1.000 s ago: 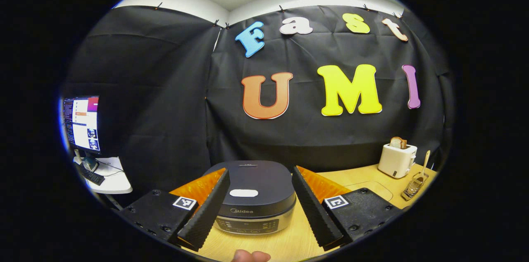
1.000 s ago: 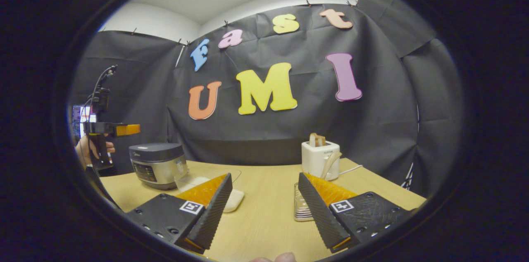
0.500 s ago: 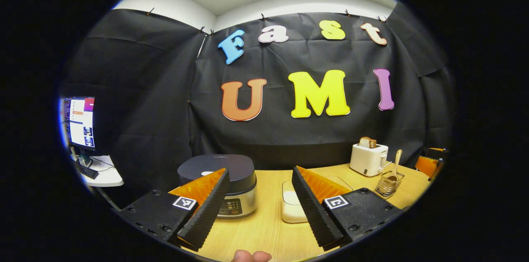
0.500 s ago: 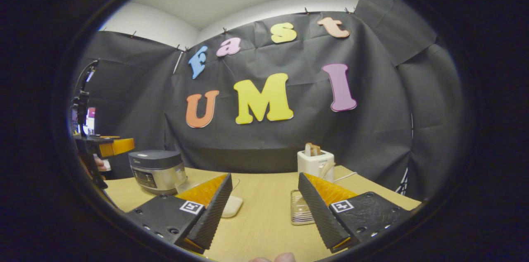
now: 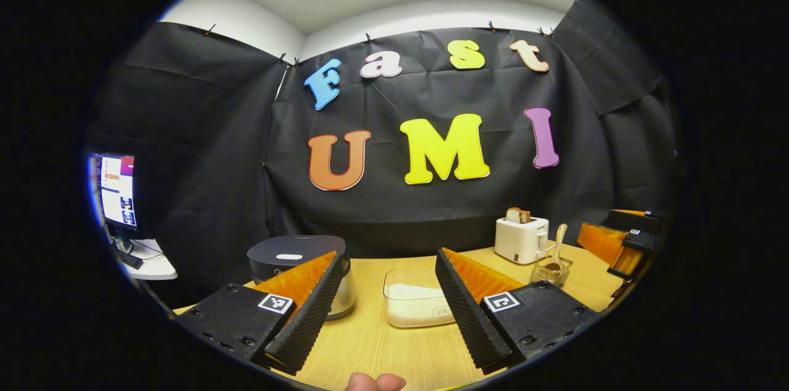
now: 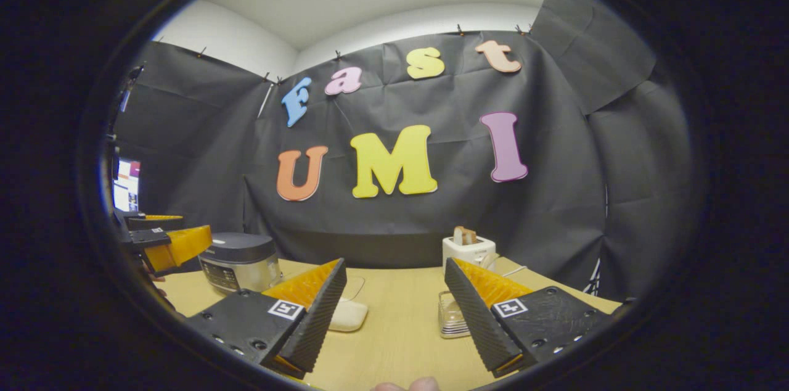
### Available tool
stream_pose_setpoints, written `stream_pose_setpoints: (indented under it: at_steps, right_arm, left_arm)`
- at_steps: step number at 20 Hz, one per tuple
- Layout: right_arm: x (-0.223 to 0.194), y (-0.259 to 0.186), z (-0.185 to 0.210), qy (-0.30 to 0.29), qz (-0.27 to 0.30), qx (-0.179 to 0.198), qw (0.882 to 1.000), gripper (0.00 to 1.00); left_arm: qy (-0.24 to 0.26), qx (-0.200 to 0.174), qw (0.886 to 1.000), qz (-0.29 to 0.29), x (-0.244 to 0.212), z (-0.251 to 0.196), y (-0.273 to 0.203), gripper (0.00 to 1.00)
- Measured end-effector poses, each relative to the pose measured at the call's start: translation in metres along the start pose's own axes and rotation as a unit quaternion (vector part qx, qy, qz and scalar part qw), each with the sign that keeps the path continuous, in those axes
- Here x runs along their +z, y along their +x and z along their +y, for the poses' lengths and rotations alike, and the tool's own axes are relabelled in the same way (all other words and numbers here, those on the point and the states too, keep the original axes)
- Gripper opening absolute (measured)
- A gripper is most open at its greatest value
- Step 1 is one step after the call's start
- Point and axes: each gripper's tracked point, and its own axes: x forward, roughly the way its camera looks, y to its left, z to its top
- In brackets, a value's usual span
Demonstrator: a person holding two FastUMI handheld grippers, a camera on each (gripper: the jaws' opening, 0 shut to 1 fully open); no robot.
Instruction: Close the left gripper, press the button to open the rice cooker; take a wooden spoon from the chopstick holder with the right hand, scoop a spoonful of rice and pour it into the rice cooker, then put the wooden spoon back into the chopstick holder.
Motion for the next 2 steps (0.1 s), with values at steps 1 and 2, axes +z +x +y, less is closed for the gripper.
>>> stream_pose_setpoints:
  at_steps: [1, 2]
  right_arm:
    - [-0.0005, -0.0014, 0.0025, -0.002, -0.001, -0.001, 1.0, 0.95]
    - [-0.0017, -0.002, 0.0053, -0.003, -0.001, -0.002, 1.0, 0.95]
  left_arm:
    - [-0.002, -0.006, 1.0, -0.002, 0.0, -0.0056, -0.0005, 0.96]
    - [-0.004, -0.009, 1.0, -0.006, 0.001, -0.0081, -0.0024, 0.96]
